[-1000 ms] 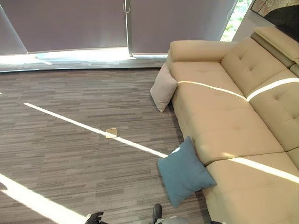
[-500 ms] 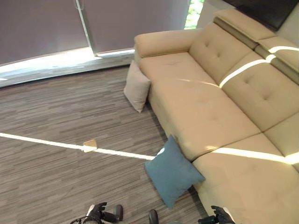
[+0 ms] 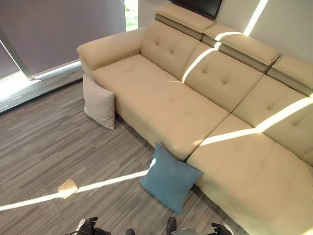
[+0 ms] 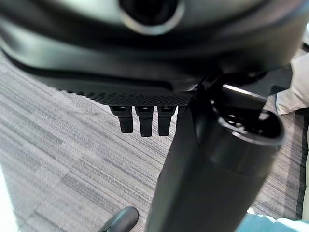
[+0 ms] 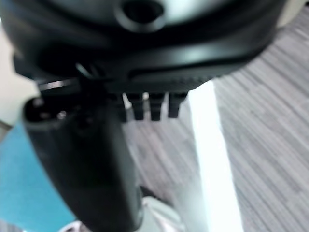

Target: Pick up all the scattered cushions and arrange them neatly on the sofa.

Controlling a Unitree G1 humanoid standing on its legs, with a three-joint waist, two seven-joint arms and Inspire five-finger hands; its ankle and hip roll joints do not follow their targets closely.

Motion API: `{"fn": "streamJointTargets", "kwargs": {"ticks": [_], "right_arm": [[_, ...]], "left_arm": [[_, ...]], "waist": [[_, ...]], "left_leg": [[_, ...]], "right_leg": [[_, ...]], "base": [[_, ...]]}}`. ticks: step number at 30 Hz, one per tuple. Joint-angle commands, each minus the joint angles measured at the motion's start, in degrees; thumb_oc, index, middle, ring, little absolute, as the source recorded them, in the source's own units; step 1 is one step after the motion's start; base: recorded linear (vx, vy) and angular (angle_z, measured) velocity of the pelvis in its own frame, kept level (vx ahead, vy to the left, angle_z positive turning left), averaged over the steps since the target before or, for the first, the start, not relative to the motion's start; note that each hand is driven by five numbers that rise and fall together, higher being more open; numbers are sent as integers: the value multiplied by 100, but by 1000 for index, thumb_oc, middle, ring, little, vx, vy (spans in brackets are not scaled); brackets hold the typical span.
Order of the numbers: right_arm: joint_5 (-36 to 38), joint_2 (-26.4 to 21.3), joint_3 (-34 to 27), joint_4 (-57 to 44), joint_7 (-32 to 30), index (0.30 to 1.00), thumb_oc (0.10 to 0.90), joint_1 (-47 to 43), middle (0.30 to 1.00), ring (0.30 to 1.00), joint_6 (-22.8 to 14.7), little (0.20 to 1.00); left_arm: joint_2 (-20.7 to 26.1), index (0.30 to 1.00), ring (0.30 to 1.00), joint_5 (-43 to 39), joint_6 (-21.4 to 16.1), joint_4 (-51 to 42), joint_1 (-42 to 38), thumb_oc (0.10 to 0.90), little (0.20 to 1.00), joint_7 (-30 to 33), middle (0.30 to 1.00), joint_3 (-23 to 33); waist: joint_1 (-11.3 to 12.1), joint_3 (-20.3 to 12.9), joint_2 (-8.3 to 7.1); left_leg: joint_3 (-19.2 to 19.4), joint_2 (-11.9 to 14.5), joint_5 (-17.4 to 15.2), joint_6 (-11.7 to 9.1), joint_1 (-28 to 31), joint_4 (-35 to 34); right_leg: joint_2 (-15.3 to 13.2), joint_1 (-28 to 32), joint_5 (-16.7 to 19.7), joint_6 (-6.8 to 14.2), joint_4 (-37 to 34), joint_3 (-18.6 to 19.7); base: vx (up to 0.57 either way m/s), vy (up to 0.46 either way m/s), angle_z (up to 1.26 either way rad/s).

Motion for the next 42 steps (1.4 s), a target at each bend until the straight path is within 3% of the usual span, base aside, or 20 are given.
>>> {"fn": "streamJointTargets", "kwargs": {"ticks": [1,4,5,7,8,10,13,15,18,24,26,29,33,35,37,40,42], "right_arm": [[18,-414,104,59,-158,900,800,-202,900,900,-91,900],[99,-457,46,141,-185,900,800,-157,900,900,-82,900],[106,-494,46,166,-205,900,800,-192,900,900,-74,900],[116,-558,79,166,-203,900,800,-234,900,900,-61,900],[108,-582,89,180,-203,900,800,-242,900,900,-52,900],[46,-638,146,179,-217,900,800,-290,900,900,-59,900],[-24,-698,231,184,-244,900,800,-387,900,900,-53,900],[-64,-735,254,215,-246,900,800,-413,900,900,-45,900],[-98,-690,214,228,-228,900,800,-388,900,900,-42,900],[-67,-464,295,110,-171,900,800,-464,900,900,-45,900],[-96,-410,379,25,-177,900,800,-549,900,900,-66,900],[-148,-377,460,-97,-174,900,800,-603,900,900,-135,900],[-144,-423,520,-108,-174,900,800,-567,900,900,-199,900],[-160,-445,525,-101,-194,900,800,-552,900,900,-179,900],[-89,-489,469,-108,-208,900,800,-466,900,900,-214,900],[12,-578,407,-92,-282,900,800,-505,900,900,-220,900],[45,-636,442,-60,-319,900,800,-605,900,900,-219,900]], "left_arm": [[-30,900,900,104,-107,-41,-208,800,900,1,900,-42],[-76,900,900,117,-124,-84,-238,800,900,-44,900,-100],[-98,900,900,111,-125,-119,-270,800,900,-39,900,-124],[-166,900,900,30,-151,-166,-306,800,900,-53,900,-193],[-198,900,900,5,-155,-173,-306,800,900,-61,900,-221],[-241,900,900,-40,-166,-165,-330,800,900,-69,900,-264],[-284,900,900,-126,-200,-155,-415,800,900,-50,900,-324],[-314,900,900,-141,-206,-127,-467,800,900,-44,900,-378],[-336,900,900,-36,-161,-40,-454,800,900,-82,900,-383],[-228,900,900,78,-132,-24,-482,800,900,-56,900,-351],[-152,900,900,28,-133,-51,-498,800,900,-16,900,-286],[-62,900,900,-13,-123,-42,-436,800,900,-9,900,-188],[-28,900,900,-32,-124,-26,-319,800,900,-41,900,-103],[-54,900,900,-30,-119,-7,-259,800,900,-58,900,-80],[-117,900,900,4,-152,5,-260,800,900,-82,900,-107],[-167,900,900,-74,-178,-78,-385,800,900,-76,900,-169],[-195,900,900,-136,-215,-115,-503,800,900,-64,900,-244]], "waist": [[-114,-87,-142],[-138,-67,-184],[-112,-32,-206],[-34,7,-229],[8,29,-215],[78,9,-250],[225,4,-166],[256,31,-100],[207,-48,-19],[224,-29,-54],[309,65,-16],[469,115,25],[490,71,38],[545,39,12],[460,42,-31],[435,185,-59],[472,283,-64]], "left_leg": [[-506,-228,-663,-38,-293,925],[-417,-92,-619,-155,-475,1746],[-477,-8,-506,-212,-668,2298],[-919,-121,-382,-233,-1033,2912],[-1056,-124,-454,-211,-1118,2879],[-1387,-17,-657,-144,-1207,2141],[-2179,20,-191,-281,-1408,1282],[-2433,36,-8,-355,-1548,1117],[-2333,60,-49,-332,-1301,893],[-1872,-99,-261,-52,-1062,822],[-1635,-70,-289,16,-1017,793],[-1357,-47,-306,45,-867,699],[-1210,-241,-286,101,-697,527],[-1119,-320,-299,74,-648,496],[-1183,-421,-382,54,-722,719],[-1221,-425,-461,-81,-1137,1370],[-1587,-519,-488,-176,-1541,1878]], "right_leg": [[393,123,-202,168,-296,753],[425,379,-135,73,-553,910],[443,435,-108,27,-604,996],[475,550,-138,-72,-693,1278],[464,602,-154,-60,-704,1377],[356,656,-214,60,-740,1629],[417,756,-322,98,-777,1903],[408,836,-409,117,-768,2046],[312,857,-457,179,-705,2137],[87,416,-301,404,-130,2445],[-26,126,-202,464,175,2149],[-205,20,-214,355,297,1189],[231,40,-391,258,339,799],[272,190,-444,178,26,515],[454,322,-391,118,-365,956],[382,380,-283,61,-618,958],[333,325,-217,20,-664,984]], "base": [[83,-41,-4],[65,-63,-7],[76,-82,-26],[113,2,-63],[211,116,-92],[229,162,-65],[193,147,-80],[178,183,-57],[173,262,-58],[73,271,-48],[-52,162,-62],[-13,166,-108],[17,114,-47],[22,22,-10],[37,-48,-7],[-77,-47,19],[-95,7,39]]}}
